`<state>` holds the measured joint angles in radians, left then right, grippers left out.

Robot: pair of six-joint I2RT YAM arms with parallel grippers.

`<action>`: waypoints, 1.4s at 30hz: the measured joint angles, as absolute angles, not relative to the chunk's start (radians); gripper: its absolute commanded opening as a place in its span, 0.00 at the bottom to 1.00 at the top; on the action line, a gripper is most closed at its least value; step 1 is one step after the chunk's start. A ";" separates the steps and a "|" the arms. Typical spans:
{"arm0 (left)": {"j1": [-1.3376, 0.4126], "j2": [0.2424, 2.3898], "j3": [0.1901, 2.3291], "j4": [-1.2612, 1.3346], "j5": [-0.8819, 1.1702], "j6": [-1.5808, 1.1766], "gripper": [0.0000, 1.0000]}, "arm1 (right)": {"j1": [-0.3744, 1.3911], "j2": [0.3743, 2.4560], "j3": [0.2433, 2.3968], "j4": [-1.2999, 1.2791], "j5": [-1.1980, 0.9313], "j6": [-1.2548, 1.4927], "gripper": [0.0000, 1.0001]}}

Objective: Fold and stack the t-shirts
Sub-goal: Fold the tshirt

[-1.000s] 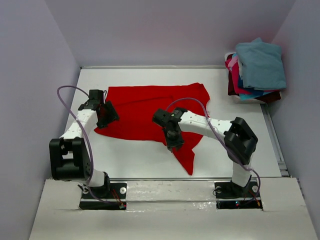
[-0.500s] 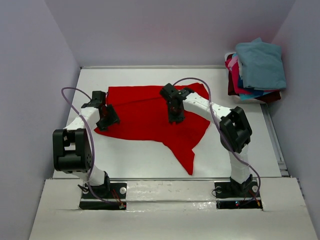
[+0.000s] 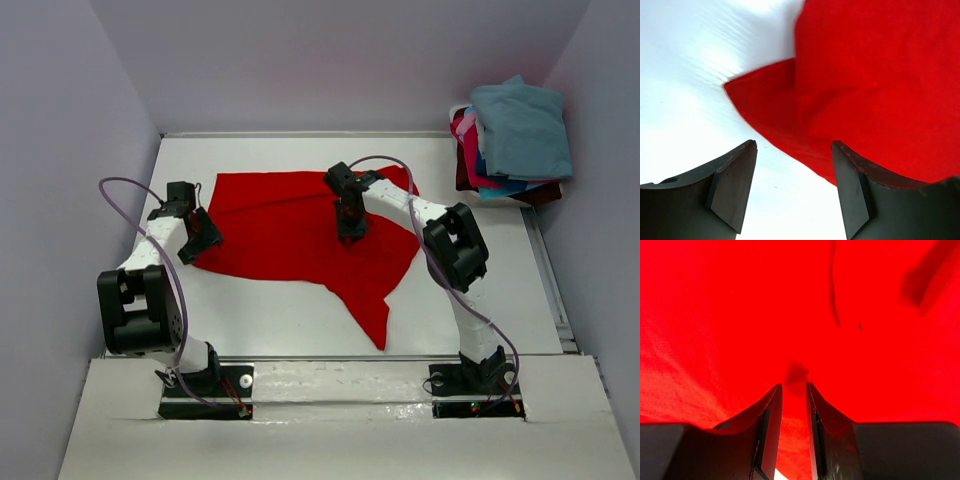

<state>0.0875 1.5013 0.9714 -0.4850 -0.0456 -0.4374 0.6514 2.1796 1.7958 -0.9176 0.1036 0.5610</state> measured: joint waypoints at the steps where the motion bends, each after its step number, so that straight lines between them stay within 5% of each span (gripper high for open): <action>1: 0.099 1.496 0.971 -0.486 -0.053 -0.437 0.73 | 0.646 2.185 1.801 -0.914 0.099 0.558 0.31; 26: 0.204 1.719 1.046 -0.360 0.081 -0.382 0.72 | 0.607 2.203 1.804 -0.891 0.035 0.519 0.31; 42: 0.204 1.619 0.929 -0.327 0.136 -0.438 0.72 | 0.588 2.225 1.802 -0.878 0.017 0.515 0.31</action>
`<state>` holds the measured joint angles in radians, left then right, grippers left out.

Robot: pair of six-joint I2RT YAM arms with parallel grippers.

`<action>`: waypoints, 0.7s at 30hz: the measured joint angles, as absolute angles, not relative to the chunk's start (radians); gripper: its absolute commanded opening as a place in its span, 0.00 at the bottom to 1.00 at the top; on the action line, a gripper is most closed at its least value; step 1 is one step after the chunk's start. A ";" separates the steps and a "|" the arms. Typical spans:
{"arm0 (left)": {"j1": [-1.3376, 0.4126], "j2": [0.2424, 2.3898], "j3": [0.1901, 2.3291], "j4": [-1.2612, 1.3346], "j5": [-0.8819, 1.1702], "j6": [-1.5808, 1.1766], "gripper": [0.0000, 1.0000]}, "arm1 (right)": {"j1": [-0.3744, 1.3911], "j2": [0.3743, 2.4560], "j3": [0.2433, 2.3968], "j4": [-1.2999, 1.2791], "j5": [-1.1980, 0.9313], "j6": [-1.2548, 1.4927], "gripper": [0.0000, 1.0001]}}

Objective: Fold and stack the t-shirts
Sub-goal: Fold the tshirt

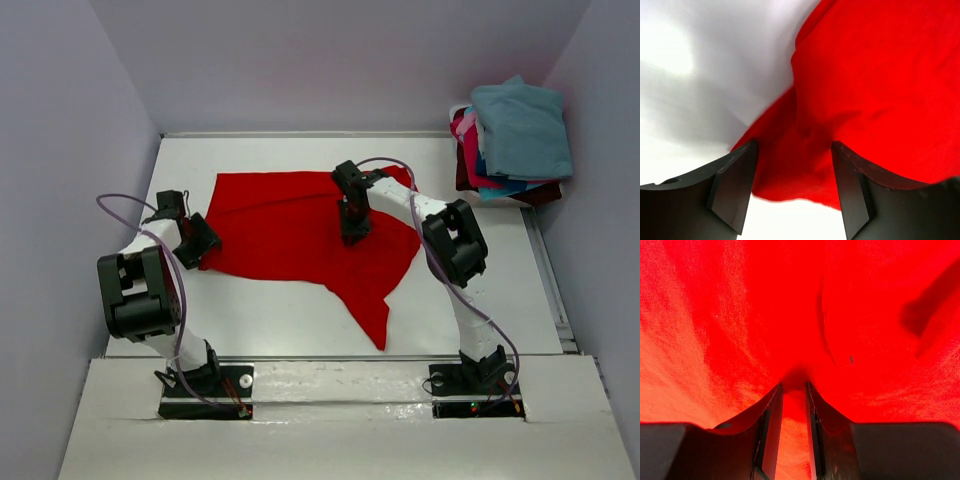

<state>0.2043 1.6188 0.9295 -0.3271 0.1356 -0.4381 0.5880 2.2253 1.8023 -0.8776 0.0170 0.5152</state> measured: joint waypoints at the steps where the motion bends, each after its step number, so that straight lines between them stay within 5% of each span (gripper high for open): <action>1: 0.204 1.609 0.921 -0.338 0.136 -0.442 0.72 | 0.587 2.226 1.802 -0.878 0.015 0.515 0.31; 21: 0.204 1.457 0.892 -0.484 0.078 -0.454 0.75 | 0.579 2.226 1.797 -0.868 0.003 0.512 0.31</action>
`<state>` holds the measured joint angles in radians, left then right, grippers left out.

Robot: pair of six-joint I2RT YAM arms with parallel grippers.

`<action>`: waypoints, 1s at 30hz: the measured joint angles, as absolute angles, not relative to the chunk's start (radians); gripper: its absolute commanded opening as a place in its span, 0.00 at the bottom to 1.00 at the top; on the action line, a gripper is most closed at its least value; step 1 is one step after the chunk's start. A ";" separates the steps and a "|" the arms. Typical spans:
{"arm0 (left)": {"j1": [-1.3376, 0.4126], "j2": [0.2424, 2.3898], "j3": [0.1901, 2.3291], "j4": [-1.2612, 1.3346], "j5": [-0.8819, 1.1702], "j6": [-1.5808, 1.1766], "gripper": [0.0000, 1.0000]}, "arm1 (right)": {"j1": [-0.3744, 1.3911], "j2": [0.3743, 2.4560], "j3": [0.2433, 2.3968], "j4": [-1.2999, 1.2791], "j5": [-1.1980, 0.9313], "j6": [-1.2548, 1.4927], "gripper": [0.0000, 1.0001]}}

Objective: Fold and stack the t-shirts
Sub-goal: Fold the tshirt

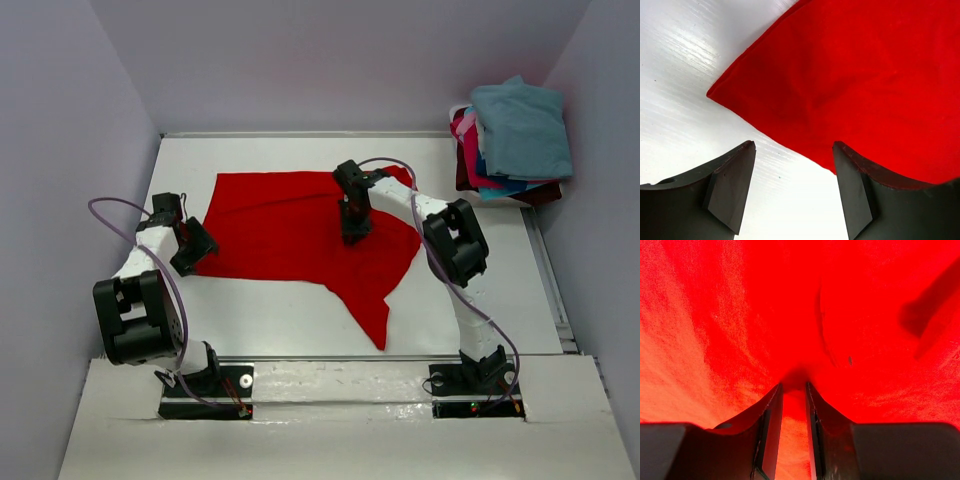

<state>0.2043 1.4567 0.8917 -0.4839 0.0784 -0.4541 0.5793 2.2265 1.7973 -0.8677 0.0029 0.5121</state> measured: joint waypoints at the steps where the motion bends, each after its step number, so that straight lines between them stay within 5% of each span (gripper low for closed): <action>1: 0.204 1.455 0.892 -0.484 0.078 -0.454 0.75 | 0.579 2.226 1.796 -0.866 0.002 0.512 0.31; 15: 0.228 1.432 0.890 -0.506 0.095 -0.451 0.76 | 0.576 2.130 1.653 -0.832 -0.009 0.513 0.33; 30: 0.288 1.472 0.890 -0.490 0.117 -0.462 0.76 | 0.575 1.615 1.225 -0.904 -0.118 0.573 0.46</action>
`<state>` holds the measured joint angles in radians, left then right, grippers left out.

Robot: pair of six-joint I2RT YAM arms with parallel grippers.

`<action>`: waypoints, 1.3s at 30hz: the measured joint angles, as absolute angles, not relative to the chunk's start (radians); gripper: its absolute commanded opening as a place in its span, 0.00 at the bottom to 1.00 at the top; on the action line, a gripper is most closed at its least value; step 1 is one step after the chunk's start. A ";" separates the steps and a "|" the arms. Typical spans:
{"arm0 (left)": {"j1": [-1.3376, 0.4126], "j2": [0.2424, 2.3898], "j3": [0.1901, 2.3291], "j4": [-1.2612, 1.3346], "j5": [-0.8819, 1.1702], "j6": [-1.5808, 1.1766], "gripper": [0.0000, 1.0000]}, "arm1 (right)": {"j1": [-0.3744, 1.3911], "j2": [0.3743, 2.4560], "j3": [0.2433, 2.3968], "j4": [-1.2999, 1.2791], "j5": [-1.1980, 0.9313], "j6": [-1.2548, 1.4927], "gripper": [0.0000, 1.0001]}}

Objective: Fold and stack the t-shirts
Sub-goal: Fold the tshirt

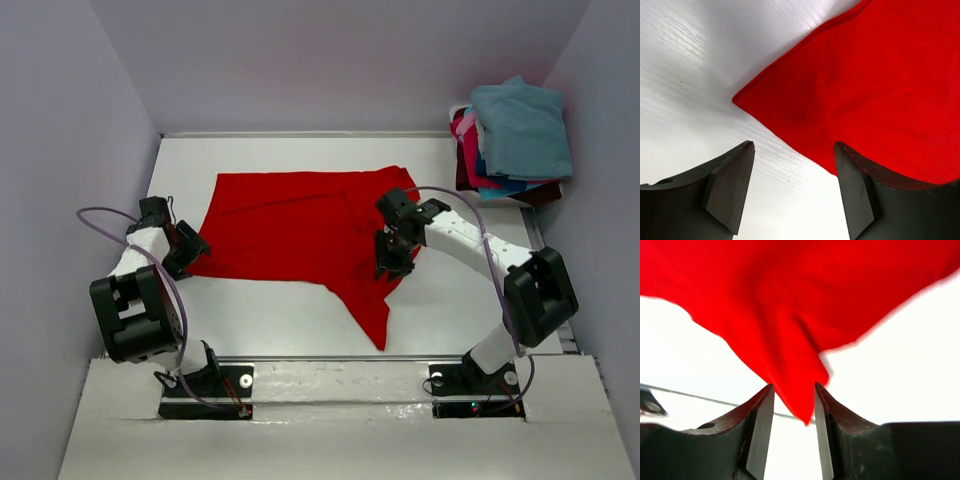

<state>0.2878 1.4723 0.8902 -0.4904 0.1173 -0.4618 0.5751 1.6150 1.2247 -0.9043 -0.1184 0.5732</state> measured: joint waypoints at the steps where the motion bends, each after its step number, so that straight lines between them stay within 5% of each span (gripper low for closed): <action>1: 0.290 1.477 0.890 -0.488 0.118 -0.462 0.76 | 0.575 1.596 1.192 -0.911 -0.130 0.576 0.46; 18: 0.297 1.496 0.891 -0.432 0.119 -0.480 0.76 | 0.575 1.382 0.809 -0.932 -0.336 0.633 0.53; 39: 0.297 1.496 0.891 -0.411 0.120 -0.485 0.76 | 0.618 1.451 0.715 -0.698 -0.548 0.692 0.54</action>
